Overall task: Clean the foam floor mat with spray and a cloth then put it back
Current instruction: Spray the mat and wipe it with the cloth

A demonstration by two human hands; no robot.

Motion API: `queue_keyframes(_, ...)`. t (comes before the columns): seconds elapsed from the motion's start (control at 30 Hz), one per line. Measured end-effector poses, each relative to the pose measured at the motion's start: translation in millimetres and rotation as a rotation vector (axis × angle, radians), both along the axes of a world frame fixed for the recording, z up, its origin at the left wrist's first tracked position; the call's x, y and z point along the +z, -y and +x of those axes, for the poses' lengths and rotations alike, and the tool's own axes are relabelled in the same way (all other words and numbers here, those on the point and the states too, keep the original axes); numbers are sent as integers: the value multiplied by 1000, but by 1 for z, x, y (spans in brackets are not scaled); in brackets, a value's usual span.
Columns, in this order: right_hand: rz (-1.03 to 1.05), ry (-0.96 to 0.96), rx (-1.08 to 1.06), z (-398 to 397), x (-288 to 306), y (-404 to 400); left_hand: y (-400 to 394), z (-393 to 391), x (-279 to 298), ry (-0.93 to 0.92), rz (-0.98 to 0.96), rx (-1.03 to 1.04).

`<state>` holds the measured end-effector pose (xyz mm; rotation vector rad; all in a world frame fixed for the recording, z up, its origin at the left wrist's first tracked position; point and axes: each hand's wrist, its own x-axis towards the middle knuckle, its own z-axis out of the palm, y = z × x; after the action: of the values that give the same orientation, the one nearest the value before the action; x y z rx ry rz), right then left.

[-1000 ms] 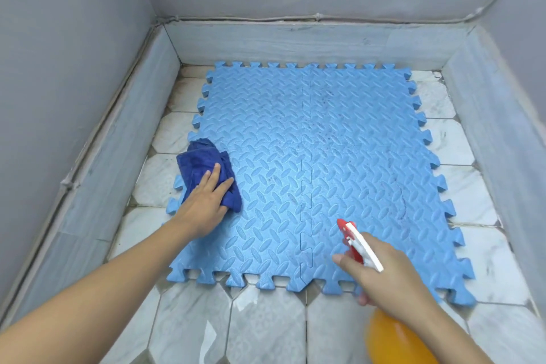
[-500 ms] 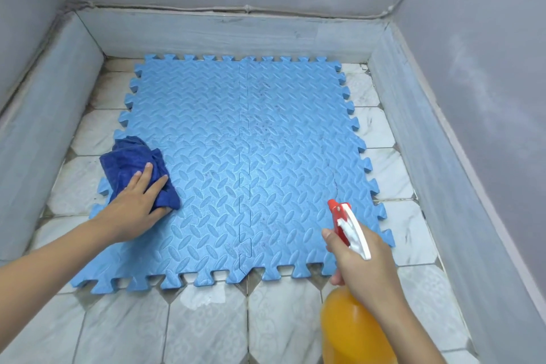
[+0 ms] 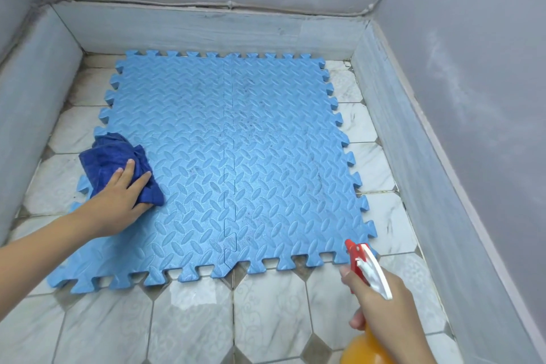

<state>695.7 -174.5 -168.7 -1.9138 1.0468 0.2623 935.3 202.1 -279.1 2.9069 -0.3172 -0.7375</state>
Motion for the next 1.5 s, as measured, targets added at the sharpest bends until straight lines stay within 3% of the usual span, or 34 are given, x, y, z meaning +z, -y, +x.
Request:
queue_keyframes(0.93, -114, 174, 23, 22, 4, -1, 33, -3, 25, -8, -74, 51)
queue_keyframes(1.13, -48, 251, -32, 22, 0, 5, 47, -9, 28, -46, -123, 63)
queue_keyframes(1.27, -121, 272, -124, 13, 2, 23, 79, -10, 51, -31, -153, -142)
queue_keyframes(1.5, -231, 622, -333, 10, 17, 65, 200, -12, 117, 120, -209, -647)
